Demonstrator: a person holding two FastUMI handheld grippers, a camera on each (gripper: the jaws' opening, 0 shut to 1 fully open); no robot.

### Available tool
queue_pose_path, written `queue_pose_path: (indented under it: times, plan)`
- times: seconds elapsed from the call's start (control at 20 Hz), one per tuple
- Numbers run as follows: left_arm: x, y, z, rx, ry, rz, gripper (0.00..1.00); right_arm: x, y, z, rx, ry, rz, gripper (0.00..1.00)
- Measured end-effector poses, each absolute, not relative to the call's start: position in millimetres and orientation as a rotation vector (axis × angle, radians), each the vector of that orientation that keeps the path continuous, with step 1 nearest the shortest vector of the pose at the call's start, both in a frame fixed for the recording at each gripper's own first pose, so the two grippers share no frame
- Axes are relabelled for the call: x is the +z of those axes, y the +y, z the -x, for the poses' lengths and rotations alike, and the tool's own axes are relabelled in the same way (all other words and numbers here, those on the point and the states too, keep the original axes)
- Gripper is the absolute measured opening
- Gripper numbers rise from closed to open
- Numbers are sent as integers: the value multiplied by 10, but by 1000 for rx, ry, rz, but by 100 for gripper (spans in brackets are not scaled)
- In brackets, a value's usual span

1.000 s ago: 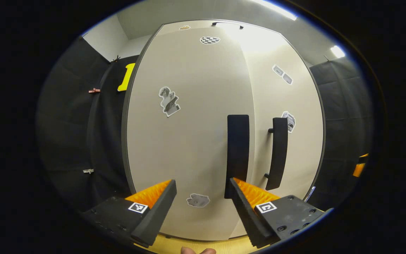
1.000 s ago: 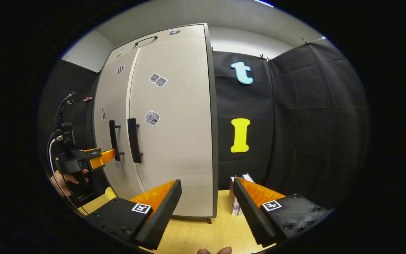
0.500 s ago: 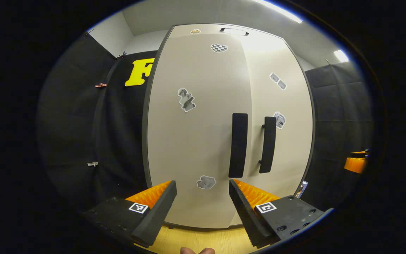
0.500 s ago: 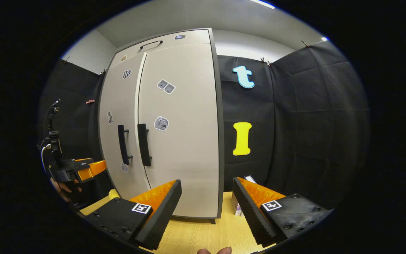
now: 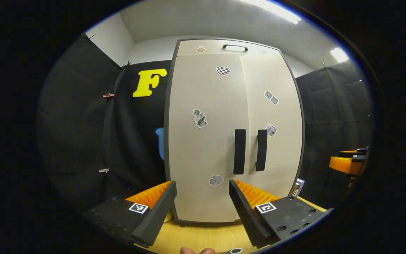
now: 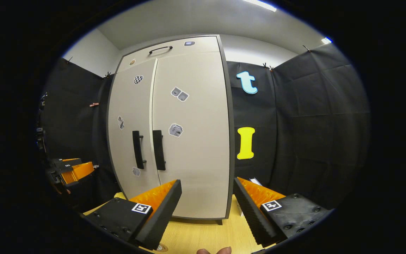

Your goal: Grasp the bottle in the cabinet with the left hand and place it on the coaster, then close the right door with the right hand and the left door with the left hand.

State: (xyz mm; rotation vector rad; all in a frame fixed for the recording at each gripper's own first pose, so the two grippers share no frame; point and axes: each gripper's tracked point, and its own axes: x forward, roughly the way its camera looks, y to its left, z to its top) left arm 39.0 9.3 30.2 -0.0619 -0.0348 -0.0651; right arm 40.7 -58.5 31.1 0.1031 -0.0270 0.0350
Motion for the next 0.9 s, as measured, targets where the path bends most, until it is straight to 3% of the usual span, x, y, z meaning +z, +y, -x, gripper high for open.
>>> queue_pose_path:
  times: [0.9]
  plan:
    - [155,302,31,-93,-13,52,95,315,-100,-67,26,-39,-79,98]
